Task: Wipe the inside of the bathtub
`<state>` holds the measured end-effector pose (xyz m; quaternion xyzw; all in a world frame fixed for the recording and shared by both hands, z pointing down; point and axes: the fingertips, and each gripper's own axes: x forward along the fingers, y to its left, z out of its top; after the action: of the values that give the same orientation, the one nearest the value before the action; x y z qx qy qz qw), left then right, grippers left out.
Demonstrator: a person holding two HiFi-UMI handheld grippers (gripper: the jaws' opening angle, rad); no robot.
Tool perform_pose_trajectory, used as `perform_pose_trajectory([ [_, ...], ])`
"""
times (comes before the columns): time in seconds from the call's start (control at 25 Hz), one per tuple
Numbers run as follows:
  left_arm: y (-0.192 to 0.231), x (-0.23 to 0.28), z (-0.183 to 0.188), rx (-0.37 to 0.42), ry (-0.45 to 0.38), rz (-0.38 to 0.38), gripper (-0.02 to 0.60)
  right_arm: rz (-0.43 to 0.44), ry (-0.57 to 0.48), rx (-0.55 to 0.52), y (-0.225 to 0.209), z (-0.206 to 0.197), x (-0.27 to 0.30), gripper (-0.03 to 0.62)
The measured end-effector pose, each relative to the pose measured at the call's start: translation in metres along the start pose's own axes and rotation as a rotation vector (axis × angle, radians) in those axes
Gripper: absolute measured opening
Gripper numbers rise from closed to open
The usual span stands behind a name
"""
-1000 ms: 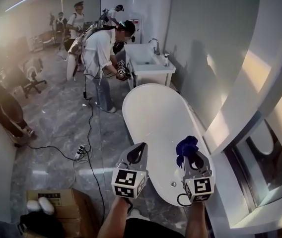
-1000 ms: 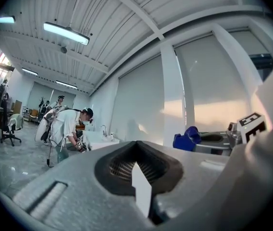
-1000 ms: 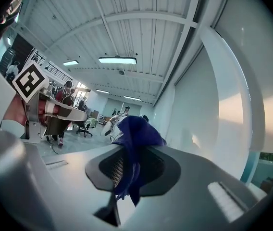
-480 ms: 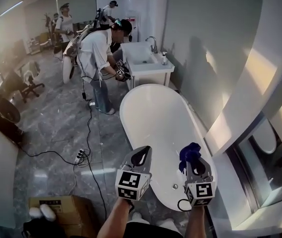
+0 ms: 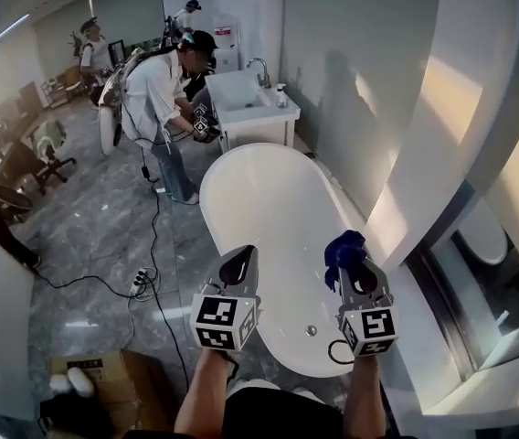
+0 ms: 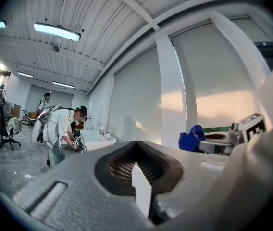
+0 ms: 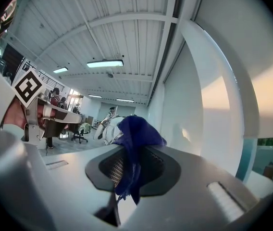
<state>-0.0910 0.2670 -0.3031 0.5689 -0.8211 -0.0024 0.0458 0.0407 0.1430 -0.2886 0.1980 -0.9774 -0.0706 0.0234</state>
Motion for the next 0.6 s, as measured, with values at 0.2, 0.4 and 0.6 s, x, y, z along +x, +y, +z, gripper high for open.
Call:
perform_pose_trajectory([
  [0.2,-0.037,0.02,-0.021,0.009,0.031,-0.006,0.005,-0.023,0.025,0.013,-0.039,-0.026,-0.019,0.061],
  [0.4,-0.062,0.043,-0.029,0.027,0.06,-0.029,0.005,-0.053,0.04,0.042,-0.074,-0.041,-0.028,0.061],
  [0.6,-0.053,0.071,-0.044,0.052,0.093,-0.039,0.005,-0.071,0.068,0.075,-0.084,-0.072,-0.012,0.062],
])
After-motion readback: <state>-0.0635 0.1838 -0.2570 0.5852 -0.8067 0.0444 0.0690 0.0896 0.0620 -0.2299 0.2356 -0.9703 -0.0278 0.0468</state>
